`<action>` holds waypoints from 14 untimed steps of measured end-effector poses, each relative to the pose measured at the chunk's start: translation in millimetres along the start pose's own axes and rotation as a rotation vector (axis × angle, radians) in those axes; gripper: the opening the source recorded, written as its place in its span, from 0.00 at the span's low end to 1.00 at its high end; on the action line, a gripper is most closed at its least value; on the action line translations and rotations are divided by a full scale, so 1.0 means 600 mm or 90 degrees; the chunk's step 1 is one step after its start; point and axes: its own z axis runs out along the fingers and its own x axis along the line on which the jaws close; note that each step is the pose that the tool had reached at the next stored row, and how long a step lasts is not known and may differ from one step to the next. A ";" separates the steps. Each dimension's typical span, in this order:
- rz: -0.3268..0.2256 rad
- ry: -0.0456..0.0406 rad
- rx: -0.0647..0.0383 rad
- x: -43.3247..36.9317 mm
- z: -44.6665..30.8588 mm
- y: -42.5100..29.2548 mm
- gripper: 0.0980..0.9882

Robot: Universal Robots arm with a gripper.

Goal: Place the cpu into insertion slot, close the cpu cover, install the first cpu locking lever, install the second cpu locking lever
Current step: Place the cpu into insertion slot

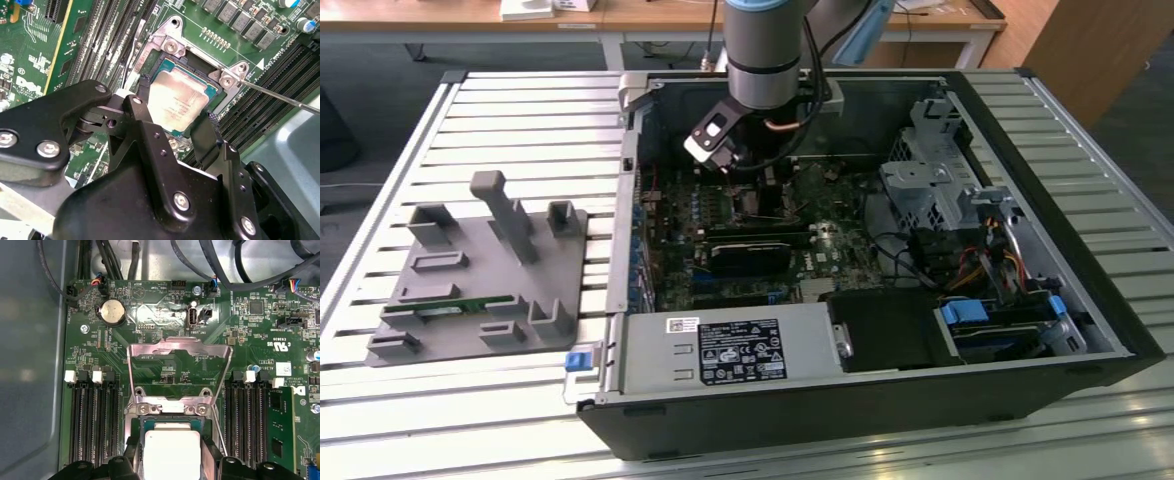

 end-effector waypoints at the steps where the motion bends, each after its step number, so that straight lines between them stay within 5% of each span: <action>1: 0.000 -0.0003 0.000 0.000 -0.001 0.000 0.56; 8: 0.000 -0.0007 0.001 0.000 -0.015 0.001 0.55; 14: 0.000 -0.0004 0.001 -0.003 -0.016 0.001 0.28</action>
